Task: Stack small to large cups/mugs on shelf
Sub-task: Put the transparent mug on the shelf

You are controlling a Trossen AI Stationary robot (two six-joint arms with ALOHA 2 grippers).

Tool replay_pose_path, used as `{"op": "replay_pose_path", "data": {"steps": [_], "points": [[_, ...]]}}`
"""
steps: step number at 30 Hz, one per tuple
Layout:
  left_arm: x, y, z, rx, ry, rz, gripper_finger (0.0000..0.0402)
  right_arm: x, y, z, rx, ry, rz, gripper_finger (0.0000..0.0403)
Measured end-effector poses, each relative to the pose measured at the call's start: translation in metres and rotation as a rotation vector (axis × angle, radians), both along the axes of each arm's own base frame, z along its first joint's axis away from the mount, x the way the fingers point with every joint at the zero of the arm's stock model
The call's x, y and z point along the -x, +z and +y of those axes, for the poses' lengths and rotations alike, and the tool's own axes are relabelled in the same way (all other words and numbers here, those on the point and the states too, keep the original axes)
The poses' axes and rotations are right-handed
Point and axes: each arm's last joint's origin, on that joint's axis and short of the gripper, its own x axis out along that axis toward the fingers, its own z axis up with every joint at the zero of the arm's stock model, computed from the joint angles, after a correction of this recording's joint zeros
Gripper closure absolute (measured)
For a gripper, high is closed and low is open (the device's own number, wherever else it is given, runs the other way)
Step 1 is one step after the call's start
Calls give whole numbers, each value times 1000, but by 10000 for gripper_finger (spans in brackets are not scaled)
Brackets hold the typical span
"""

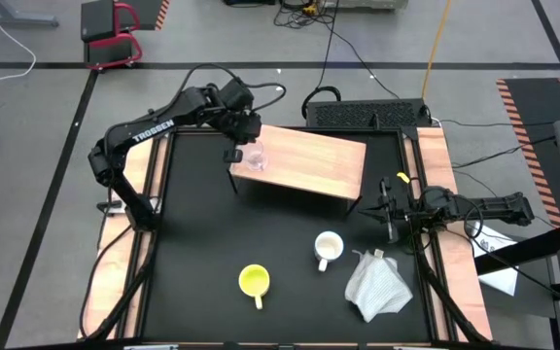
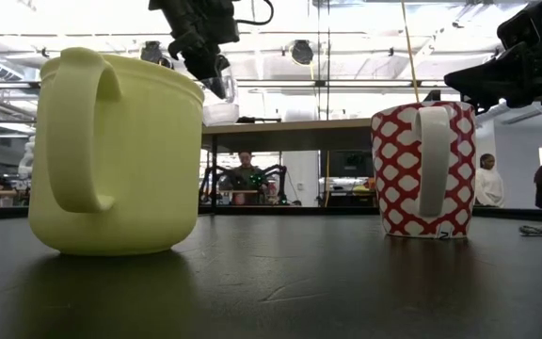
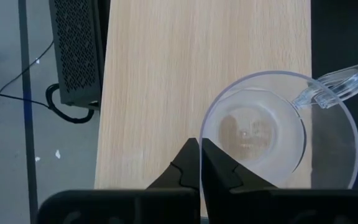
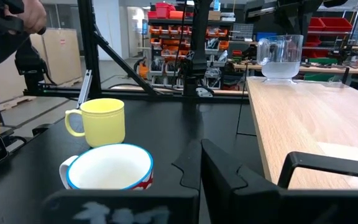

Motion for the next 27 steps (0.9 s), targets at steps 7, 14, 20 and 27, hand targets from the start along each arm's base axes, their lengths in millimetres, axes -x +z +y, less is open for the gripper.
{"op": "replay_pose_path", "data": {"steps": [7,14,20,27], "points": [[0,0,0,0,-1,0,394,0,0,0,-2,0,0,403],[-1,-2,-1,10,-25,3,395,0,0,0,0,0,0,403],[-1,-2,-1,11,-27,-1,393,0,0,0,0,0,0,403],[-1,-2,-1,9,-26,-4,390,0,0,0,1,0,0,403]]}}
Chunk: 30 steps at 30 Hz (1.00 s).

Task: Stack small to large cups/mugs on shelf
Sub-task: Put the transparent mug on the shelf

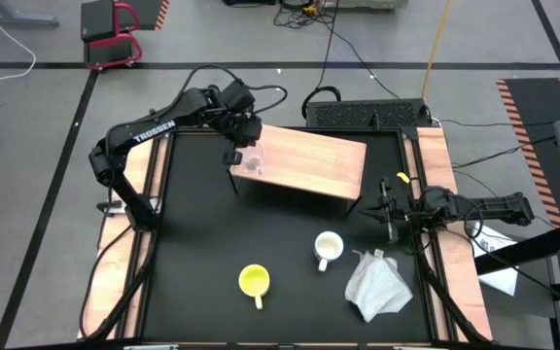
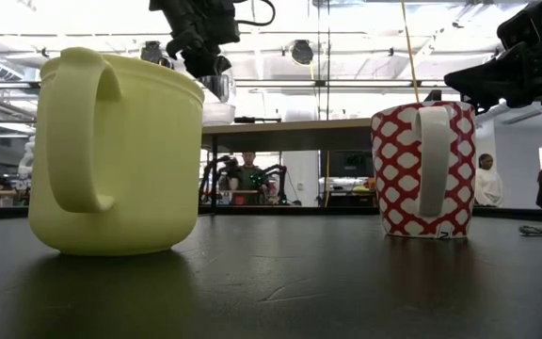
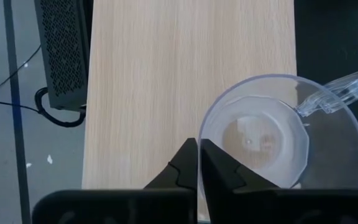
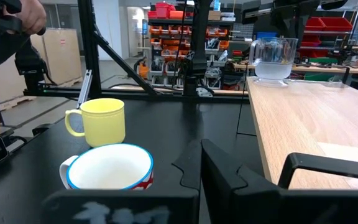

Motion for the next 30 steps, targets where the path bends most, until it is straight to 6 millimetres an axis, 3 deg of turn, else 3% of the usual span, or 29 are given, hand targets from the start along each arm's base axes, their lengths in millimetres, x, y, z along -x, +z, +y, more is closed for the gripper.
{"op": "replay_pose_path", "data": {"steps": [22,30], "points": [[-5,1,-6,-12,-9,-7,382,0,0,0,-3,0,0,403],[-9,1,-7,-40,12,-18,337,0,0,0,-3,0,2,403]]}}
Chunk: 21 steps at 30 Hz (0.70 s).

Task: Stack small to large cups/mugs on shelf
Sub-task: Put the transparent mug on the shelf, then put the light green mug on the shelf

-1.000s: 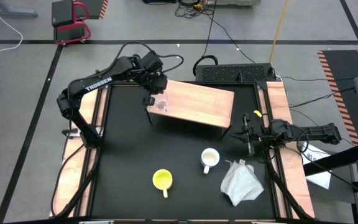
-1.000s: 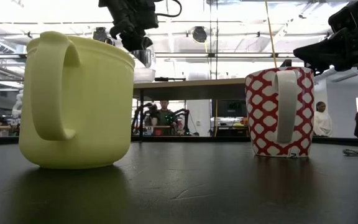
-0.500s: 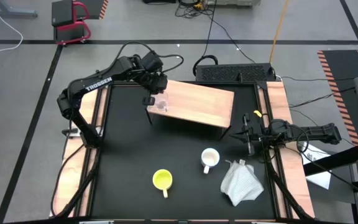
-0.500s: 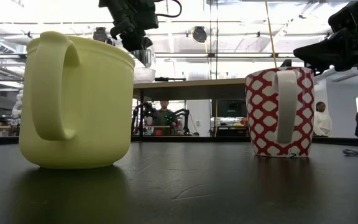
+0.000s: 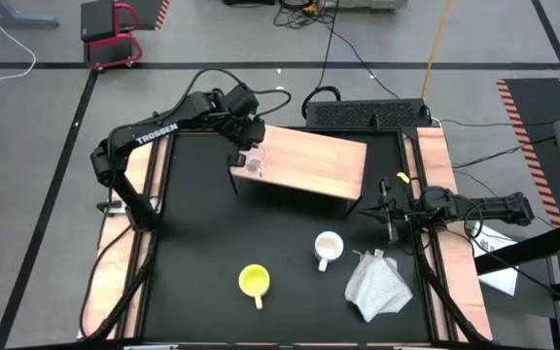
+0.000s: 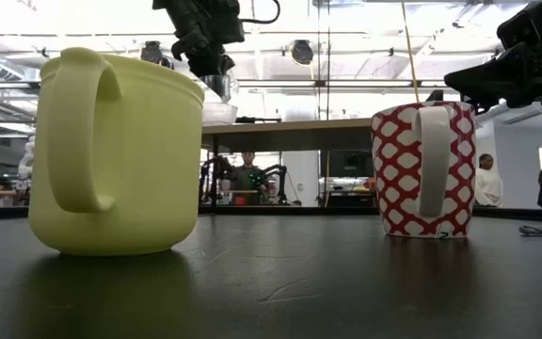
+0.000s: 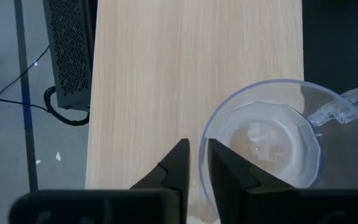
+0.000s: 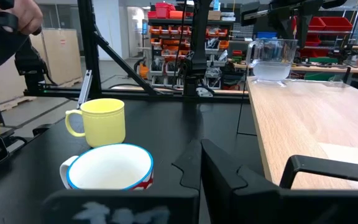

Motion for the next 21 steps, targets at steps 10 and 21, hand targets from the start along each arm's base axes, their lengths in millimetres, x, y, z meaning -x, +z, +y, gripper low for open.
{"op": "replay_pose_path", "data": {"steps": [10,21], "points": [[0,0,0,-8,21,3,286,0,-1,0,0,0,6,403],[4,26,-17,-94,19,-39,277,0,-1,0,0,0,6,403]]}}
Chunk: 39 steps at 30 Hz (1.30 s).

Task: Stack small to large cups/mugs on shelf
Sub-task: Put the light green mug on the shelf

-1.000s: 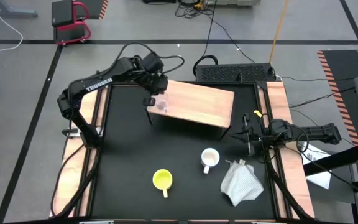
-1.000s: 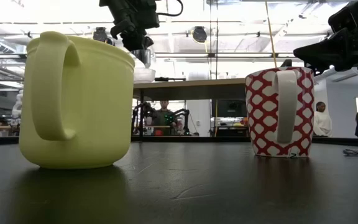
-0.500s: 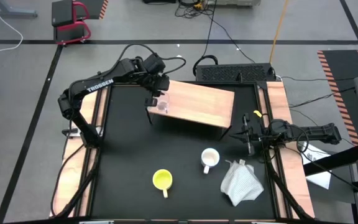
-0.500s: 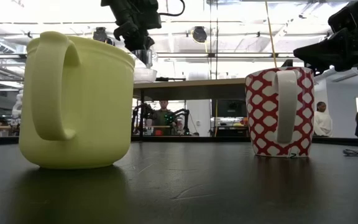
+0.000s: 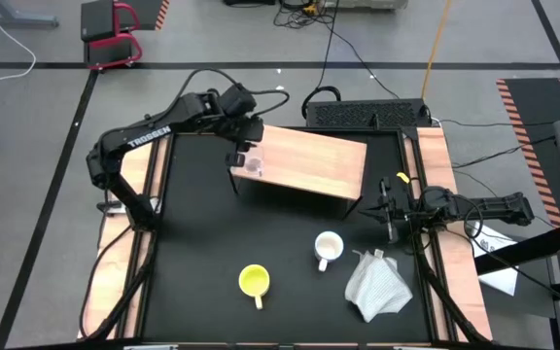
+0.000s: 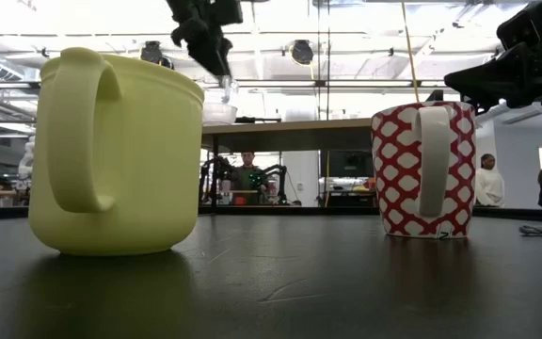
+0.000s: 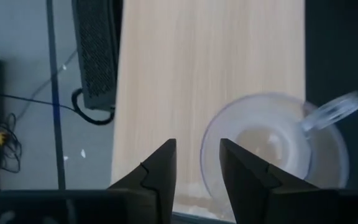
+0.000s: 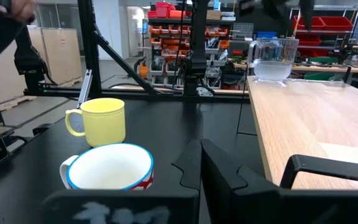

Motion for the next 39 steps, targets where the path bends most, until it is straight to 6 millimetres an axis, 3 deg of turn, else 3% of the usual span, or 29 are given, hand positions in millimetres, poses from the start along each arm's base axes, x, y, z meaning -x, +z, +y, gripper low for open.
{"op": "replay_pose_path", "data": {"steps": [9,15,20,26,33,39], "points": [[5,60,-21,15,20,-174,277,0,0,0,-1,0,0,403],[13,78,-36,83,32,-226,303,0,0,0,-5,0,1,403],[30,80,-53,89,-49,-178,390,0,0,0,-31,1,3,403],[58,82,-70,76,-115,-307,399,-1,-1,0,-29,2,12,403],[94,62,-78,74,-138,-536,400,-1,-1,0,-26,3,14,403],[113,32,-89,85,-199,-687,401,-1,-1,0,-24,5,11,403]]}}
